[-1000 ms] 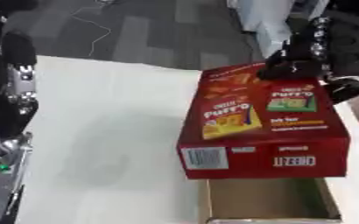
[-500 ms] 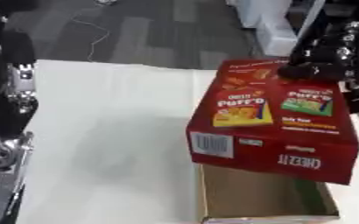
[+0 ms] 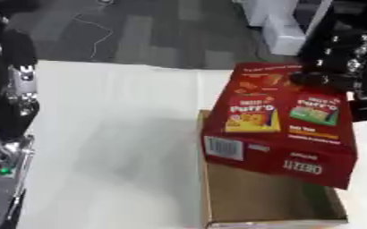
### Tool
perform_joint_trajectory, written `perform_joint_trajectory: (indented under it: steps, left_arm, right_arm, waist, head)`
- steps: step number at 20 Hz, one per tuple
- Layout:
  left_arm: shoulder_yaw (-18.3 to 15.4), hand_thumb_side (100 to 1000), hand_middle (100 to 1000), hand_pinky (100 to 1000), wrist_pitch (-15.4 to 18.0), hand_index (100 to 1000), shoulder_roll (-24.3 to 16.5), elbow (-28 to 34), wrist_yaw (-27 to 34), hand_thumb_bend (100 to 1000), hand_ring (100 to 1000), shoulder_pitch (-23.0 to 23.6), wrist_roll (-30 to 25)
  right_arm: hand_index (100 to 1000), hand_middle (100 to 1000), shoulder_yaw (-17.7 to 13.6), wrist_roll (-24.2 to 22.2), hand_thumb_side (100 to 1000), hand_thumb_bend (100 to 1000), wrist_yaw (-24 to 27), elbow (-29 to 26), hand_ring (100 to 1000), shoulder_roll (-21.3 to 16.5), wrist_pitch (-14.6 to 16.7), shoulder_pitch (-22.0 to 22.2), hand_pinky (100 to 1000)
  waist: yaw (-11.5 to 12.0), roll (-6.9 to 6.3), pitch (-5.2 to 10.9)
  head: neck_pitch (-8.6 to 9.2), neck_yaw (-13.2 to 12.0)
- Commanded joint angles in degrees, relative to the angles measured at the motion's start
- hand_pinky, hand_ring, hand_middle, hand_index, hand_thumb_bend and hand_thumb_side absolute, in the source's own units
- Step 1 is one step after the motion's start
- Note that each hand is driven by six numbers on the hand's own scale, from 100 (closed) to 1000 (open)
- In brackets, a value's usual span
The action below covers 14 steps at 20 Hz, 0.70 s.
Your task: Pick up objects on the table and place them in the box.
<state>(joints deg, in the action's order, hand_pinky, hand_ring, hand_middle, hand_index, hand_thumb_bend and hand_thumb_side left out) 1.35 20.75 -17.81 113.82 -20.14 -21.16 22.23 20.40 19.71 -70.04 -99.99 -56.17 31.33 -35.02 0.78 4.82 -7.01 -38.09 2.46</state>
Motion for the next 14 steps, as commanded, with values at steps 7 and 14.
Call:
perform_joint_trajectory:
  steps: [7, 14]
  left_arm:
    - [0.0, 752, 732, 787, -0.1, 891, 0.0, 0.8, 0.2, 213, 689, -0.5, 0.0]
    - [0.0, 752, 731, 787, -0.2, 891, 0.0, 0.8, 0.1, 213, 688, -0.3, 0.1]
  right_arm:
    - [1000, 1000, -1.5, -20.6, 800, 100, 2.2, 1.5, 1000, -2.1, -1.0, -0.1, 1000]
    - [1000, 1000, -2.5, -28.2, 880, 100, 4.3, -1.1, 1000, -2.1, -4.5, -0.2, 1000]
  waist:
    - [-0.3, -0.45, 0.65]
    - [-0.2, -0.69, 0.77]
  head:
    - [-0.39, -0.2]
    - [-0.39, -0.3]
